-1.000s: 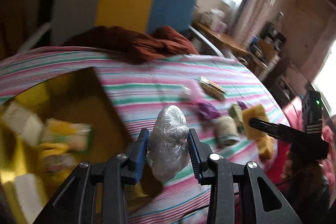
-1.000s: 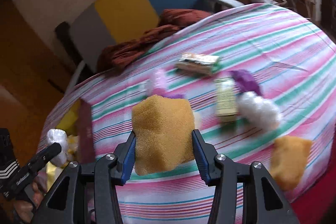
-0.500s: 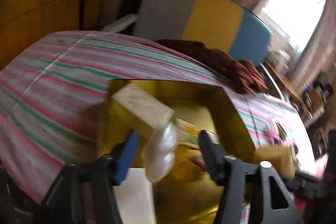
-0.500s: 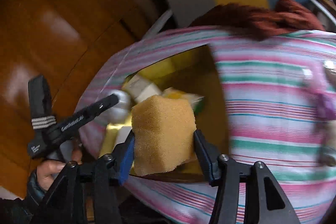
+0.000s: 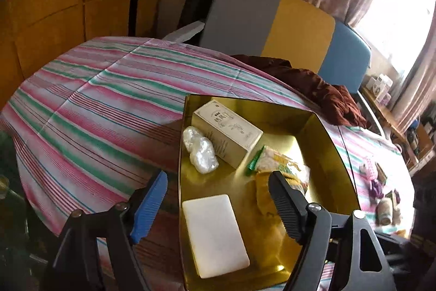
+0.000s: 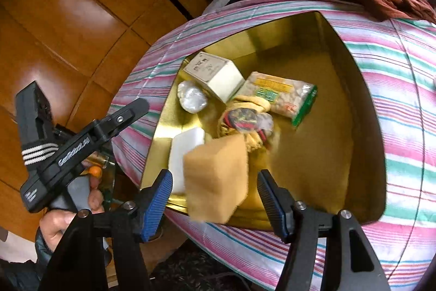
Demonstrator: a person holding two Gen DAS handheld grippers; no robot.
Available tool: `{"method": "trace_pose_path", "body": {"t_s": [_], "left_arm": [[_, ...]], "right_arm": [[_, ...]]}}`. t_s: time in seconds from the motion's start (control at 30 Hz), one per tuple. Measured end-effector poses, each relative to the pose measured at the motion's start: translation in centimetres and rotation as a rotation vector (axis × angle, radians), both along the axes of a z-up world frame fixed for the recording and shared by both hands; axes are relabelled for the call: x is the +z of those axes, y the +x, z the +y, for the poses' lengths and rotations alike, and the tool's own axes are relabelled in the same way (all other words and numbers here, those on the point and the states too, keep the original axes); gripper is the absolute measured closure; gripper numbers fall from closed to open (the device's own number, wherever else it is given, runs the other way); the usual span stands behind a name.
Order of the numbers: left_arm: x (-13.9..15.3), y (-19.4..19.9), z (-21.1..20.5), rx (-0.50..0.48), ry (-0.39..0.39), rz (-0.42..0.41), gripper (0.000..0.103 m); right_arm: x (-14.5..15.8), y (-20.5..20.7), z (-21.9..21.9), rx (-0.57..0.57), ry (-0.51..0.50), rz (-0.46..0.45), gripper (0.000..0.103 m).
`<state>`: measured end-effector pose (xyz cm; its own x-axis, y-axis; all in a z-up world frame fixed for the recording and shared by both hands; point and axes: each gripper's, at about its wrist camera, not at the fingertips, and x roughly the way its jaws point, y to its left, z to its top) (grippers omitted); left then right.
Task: Organize objects
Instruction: 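Carry wrapped ball and yellow sponge into the gold tray and release both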
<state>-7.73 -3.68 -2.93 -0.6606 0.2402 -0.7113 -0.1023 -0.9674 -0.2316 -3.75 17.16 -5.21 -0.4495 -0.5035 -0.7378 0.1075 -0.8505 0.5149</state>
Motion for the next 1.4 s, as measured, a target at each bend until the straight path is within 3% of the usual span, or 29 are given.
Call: {"method": "trace_pose_path", "body": {"t_s": [0.43,1.4], "left_arm": [[2.0,2.6,2.7,-0.044,-0.094,0.081,0.021],[2.6,5.9,7.5,-0.189,-0.148,0.118,0.021]], "right_arm": [[1.6,1.6,0.8,-0.072,0.098,0.071,0.038],[2.2,4.4,5.7,-0.238,0.203,0.1,0.038]]}}
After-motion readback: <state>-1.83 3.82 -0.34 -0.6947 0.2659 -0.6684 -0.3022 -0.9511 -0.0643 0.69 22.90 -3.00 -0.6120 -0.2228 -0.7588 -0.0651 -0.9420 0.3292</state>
